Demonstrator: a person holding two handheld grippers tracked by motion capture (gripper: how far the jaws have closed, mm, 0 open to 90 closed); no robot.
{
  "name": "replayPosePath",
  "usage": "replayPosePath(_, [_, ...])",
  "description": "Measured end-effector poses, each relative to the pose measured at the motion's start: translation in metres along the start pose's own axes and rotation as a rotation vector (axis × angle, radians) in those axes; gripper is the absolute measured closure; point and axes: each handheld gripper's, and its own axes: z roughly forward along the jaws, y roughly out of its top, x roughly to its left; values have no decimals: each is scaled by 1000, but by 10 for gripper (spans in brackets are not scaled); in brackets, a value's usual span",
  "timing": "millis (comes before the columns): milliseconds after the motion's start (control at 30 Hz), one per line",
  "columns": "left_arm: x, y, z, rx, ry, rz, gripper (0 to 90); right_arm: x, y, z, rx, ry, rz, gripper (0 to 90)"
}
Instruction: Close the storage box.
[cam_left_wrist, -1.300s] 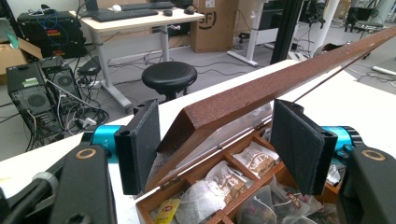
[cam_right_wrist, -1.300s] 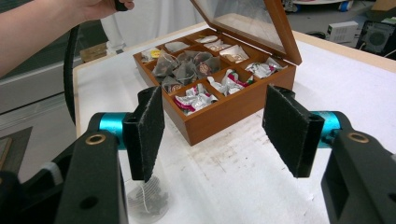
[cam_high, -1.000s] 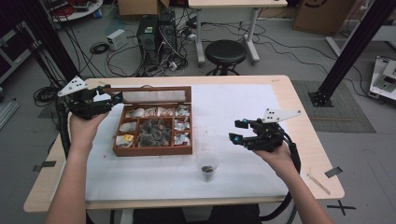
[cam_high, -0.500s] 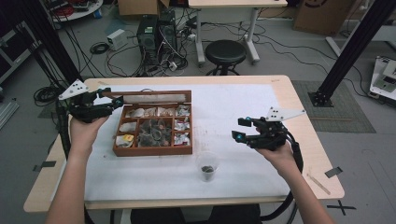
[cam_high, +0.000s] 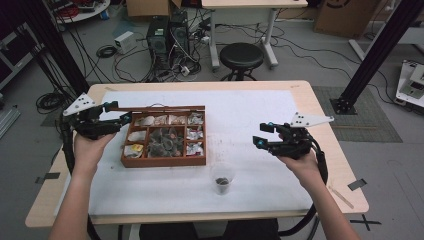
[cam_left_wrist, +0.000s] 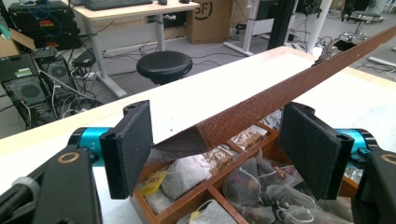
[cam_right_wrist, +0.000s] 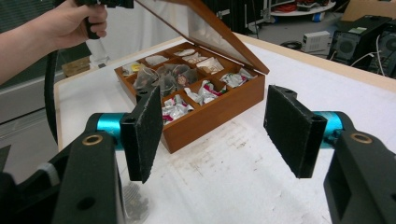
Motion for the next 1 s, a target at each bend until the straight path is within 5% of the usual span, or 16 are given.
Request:
replayPosePath(400, [-10,-16,-7,16,4,67,250,-3,0,-3,-11,-10,4,382])
replayPosePath(1000, [-9,-28,-7,59,-24,82,206,-3,0,-5,-19,-1,10,382])
